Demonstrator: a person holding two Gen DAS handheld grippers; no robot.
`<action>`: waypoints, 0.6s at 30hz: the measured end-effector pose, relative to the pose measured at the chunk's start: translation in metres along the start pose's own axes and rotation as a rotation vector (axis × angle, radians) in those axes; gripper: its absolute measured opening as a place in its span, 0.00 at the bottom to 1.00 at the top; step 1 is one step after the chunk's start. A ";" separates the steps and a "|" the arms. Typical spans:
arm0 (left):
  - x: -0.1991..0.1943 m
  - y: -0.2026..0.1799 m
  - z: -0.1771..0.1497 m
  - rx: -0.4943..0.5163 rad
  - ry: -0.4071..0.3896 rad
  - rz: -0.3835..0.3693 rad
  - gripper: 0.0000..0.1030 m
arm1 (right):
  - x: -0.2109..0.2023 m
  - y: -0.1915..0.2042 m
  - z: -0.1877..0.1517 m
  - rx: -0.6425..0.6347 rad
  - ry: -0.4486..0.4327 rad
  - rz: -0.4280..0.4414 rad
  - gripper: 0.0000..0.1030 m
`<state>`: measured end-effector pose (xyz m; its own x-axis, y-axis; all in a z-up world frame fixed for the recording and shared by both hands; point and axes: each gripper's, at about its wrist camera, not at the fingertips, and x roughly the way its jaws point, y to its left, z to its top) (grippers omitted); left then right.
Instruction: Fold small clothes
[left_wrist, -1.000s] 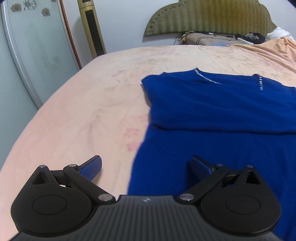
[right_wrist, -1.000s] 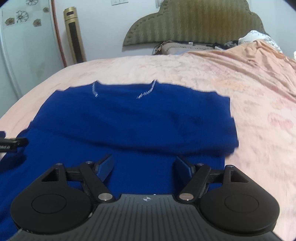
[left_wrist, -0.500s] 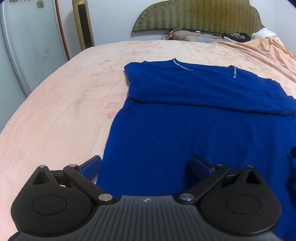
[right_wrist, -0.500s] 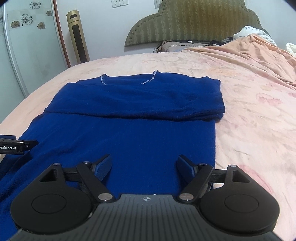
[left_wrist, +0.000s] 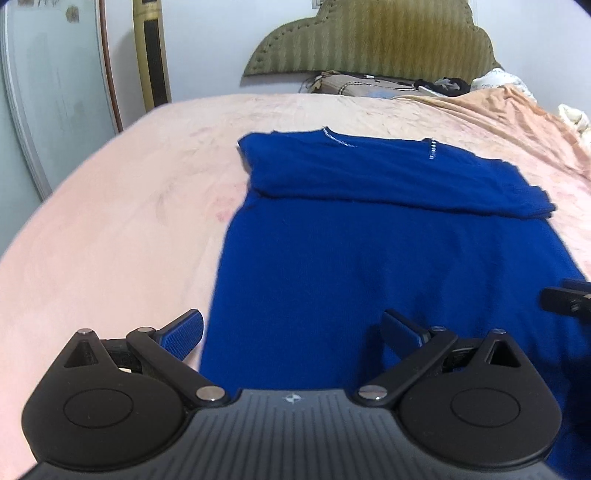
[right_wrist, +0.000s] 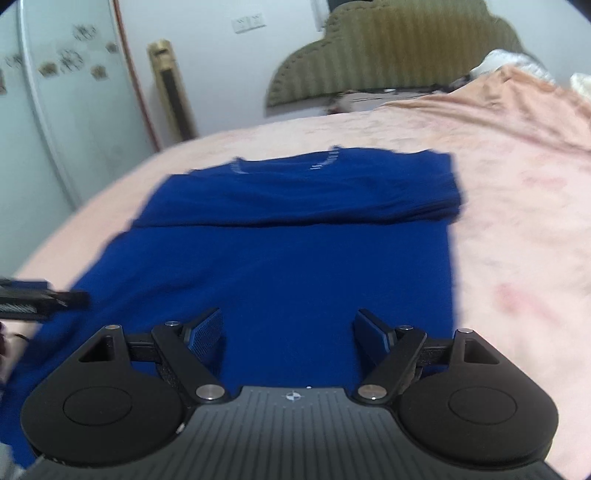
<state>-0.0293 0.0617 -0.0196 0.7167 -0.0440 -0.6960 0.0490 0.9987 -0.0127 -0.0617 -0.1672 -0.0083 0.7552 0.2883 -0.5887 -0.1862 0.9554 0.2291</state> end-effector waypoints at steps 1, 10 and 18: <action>-0.003 0.000 -0.001 -0.009 0.004 -0.011 1.00 | -0.003 0.006 0.001 -0.040 -0.005 -0.002 0.75; -0.025 -0.015 -0.005 0.033 -0.020 -0.066 1.00 | -0.041 -0.010 0.006 -0.215 0.037 -0.242 0.80; -0.015 -0.014 -0.014 0.006 0.033 -0.041 1.00 | -0.045 -0.016 -0.004 -0.171 0.032 -0.183 0.82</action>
<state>-0.0507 0.0486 -0.0193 0.6907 -0.0842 -0.7182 0.0826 0.9959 -0.0373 -0.0953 -0.1948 0.0114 0.7662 0.1092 -0.6332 -0.1545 0.9879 -0.0165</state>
